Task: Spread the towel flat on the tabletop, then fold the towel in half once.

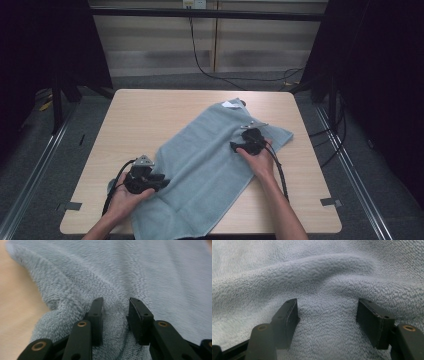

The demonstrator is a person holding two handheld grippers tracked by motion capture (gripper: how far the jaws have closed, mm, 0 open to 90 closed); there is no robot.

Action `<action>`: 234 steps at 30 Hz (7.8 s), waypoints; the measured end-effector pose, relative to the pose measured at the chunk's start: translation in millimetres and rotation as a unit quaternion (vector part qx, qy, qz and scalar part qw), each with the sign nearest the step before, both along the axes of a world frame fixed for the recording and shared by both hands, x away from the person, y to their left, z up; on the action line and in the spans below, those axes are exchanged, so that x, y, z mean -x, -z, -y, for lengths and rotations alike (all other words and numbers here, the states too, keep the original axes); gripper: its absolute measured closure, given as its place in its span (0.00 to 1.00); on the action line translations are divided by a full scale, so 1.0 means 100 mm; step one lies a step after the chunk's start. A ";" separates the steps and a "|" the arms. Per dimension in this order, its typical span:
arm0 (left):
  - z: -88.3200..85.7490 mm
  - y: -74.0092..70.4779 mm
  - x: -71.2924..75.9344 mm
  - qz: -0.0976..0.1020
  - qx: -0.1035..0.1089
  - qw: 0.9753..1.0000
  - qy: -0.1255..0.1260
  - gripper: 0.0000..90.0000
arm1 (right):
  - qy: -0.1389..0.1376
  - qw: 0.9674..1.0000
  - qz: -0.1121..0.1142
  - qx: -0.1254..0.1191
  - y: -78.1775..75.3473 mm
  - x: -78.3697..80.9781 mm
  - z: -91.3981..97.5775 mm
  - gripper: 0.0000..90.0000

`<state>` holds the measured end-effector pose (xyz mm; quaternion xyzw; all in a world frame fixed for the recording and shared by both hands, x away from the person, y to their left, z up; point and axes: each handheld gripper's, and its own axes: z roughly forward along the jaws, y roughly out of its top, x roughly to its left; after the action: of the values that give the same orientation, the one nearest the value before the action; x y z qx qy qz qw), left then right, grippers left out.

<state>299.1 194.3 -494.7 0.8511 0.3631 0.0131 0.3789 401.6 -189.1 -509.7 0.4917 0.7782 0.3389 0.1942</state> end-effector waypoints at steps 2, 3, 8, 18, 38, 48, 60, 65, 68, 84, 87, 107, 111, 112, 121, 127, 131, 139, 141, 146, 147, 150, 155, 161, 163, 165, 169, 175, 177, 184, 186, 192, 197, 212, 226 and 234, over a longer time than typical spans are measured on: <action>0.02 0.00 0.06 -0.013 0.010 1.000 0.007 0.72 | -0.016 1.000 0.000 -0.006 0.00 -0.08 -0.13 0.35; 0.02 0.00 0.06 -0.013 0.010 1.000 0.007 0.71 | -0.016 1.000 0.000 -0.006 0.00 -0.08 -0.13 0.35; 0.03 -0.01 0.05 -0.029 0.024 0.999 0.009 0.70 | -0.053 0.998 0.003 -0.019 -0.18 0.05 -0.32 0.38; -0.03 -0.37 0.02 -0.013 0.096 0.995 0.017 0.65 | -0.155 0.986 -0.016 -0.059 -0.30 1.00 -0.38 0.41; -0.32 -0.20 -0.39 -0.030 0.008 0.999 0.012 0.91 | -0.171 0.984 -0.048 -0.032 -0.12 1.43 -0.23 0.46; -0.23 -0.32 -0.37 -0.014 0.062 0.998 -0.017 0.91 | -0.096 0.995 -0.039 0.000 -0.12 1.09 0.21 0.52; -0.13 -0.41 -0.28 0.010 0.105 0.994 -0.020 0.75 | -0.016 0.999 -0.029 0.006 -0.08 0.54 0.54 0.52; -0.36 -0.26 -0.13 -0.007 0.096 0.995 -0.018 0.68 | -0.020 0.999 -0.033 0.003 -0.09 0.55 0.55 0.44; -0.46 -0.16 -0.05 -0.017 0.085 0.996 -0.009 0.66 | -0.023 0.999 -0.033 -0.001 -0.09 0.56 0.57 0.43; -0.39 -0.32 0.30 0.031 0.071 0.996 0.036 0.90 | -0.022 0.999 -0.027 -0.004 -0.07 0.60 0.55 0.40; -0.49 -0.42 0.38 0.047 0.085 0.995 0.015 0.89 | -0.024 0.999 -0.026 -0.004 -0.07 0.60 0.54 0.41; -0.49 -0.44 -0.09 0.045 0.105 0.993 -0.009 0.74 | -0.023 0.999 -0.020 0.008 -0.06 0.59 0.50 0.39; -0.21 -0.17 -0.48 0.008 0.045 0.999 0.001 0.74 | -0.023 1.000 -0.020 0.004 -0.06 0.59 0.49 0.38; -0.15 -0.12 -0.53 0.005 0.031 1.000 0.003 0.74 | -0.024 1.000 -0.020 0.003 -0.05 0.58 0.49 0.38; -0.13 0.04 -0.46 0.034 -0.007 0.999 0.014 0.77 | -0.017 1.000 -0.017 0.009 -0.04 0.33 0.42 0.38; -0.34 0.05 -0.11 0.043 0.002 0.999 0.005 0.78 | -0.020 1.000 -0.006 0.003 -0.02 0.33 0.36 0.37; -0.41 0.04 0.19 0.033 0.006 0.999 0.015 0.78 | -0.044 0.999 -0.013 0.006 -0.04 0.40 0.26 0.37; -0.40 0.01 0.48 0.013 0.028 0.999 0.043 0.74 | -0.088 0.996 -0.010 0.005 -0.04 0.70 0.13 0.37; -0.37 -0.03 0.32 0.030 0.035 0.999 0.029 0.73 | -0.092 0.996 -0.010 0.005 -0.04 0.76 0.12 0.37; -0.22 -0.10 -0.19 0.054 0.039 0.998 -0.002 0.69 | -0.110 0.994 -0.013 0.005 -0.05 0.91 0.07 0.37; -0.16 -0.10 -0.30 0.053 0.037 0.998 -0.006 0.69 | -0.113 0.993 -0.015 0.007 -0.06 0.94 0.06 0.37; 0.00 -0.05 -0.52 0.063 0.028 0.998 -0.013 0.69 | -0.127 0.992 -0.014 0.005 -0.06 1.05 0.05 0.37; 0.08 0.09 -0.57 0.072 -0.011 0.997 -0.013 0.69 | -0.150 0.988 -0.016 0.006 -0.07 1.30 0.08 0.37; 0.02 0.09 -0.21 0.062 0.013 0.998 0.021 0.70 | -0.165 0.986 -0.020 0.011 -0.09 1.60 0.17 0.37; 0.00 0.08 -0.05 0.054 0.014 0.998 0.034 0.70 | -0.170 0.985 -0.024 0.014 -0.10 1.72 0.19 0.37; -0.02 0.07 0.10 0.041 0.022 0.998 0.040 0.70 | -0.178 0.984 -0.023 0.012 -0.11 1.82 0.21 0.37; -0.06 0.05 0.32 0.020 0.030 0.998 0.058 0.70 | -0.185 0.982 -0.030 0.016 -0.12 1.93 0.24 0.37; -0.09 -0.03 0.28 0.020 0.053 0.997 0.059 0.66 | -0.165 0.985 -0.031 -0.048 -0.19 1.84 0.33 0.36; -0.08 -0.10 0.09 0.035 0.058 0.997 0.040 0.65 | -0.139 0.989 -0.007 -0.051 -0.24 1.67 0.35 0.36; -0.08 -0.15 -0.52 0.042 0.077 0.995 -0.040 0.64 | -0.101 0.995 0.005 -0.027 -0.21 1.01 0.25 0.37; -0.10 -0.09 -0.67 0.052 0.065 0.995 -0.054 0.61 | -0.091 0.995 -0.002 -0.032 -0.16 0.86 0.22 0.37; -0.05 0.10 -0.64 0.061 0.013 0.997 -0.035 0.58 | -0.085 0.996 -0.020 -0.021 -0.05 0.79 0.18 0.37; -0.08 0.09 -0.52 0.062 0.005 0.998 -0.021 0.58 | -0.100 0.995 -0.010 0.000 -0.05 1.01 0.16 0.37; -0.20 0.09 -0.08 0.055 0.021 0.998 -0.008 0.57 | -0.137 0.990 -0.024 -0.013 -0.07 1.28 0.19 0.37; -0.20 0.06 0.25 0.040 0.021 0.999 0.014 0.55 | -0.158 0.986 -0.040 -0.043 -0.09 1.65 0.19 0.37; -0.16 -0.01 0.18 0.027 0.027 0.999 0.019 0.46 | -0.148 0.987 -0.012 -0.056 -0.33 1.56 0.30 0.35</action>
<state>281.3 210.1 -493.8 0.8467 0.3367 0.0187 0.4115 245.3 -219.4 -477.0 0.3857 0.8245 0.4006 0.1046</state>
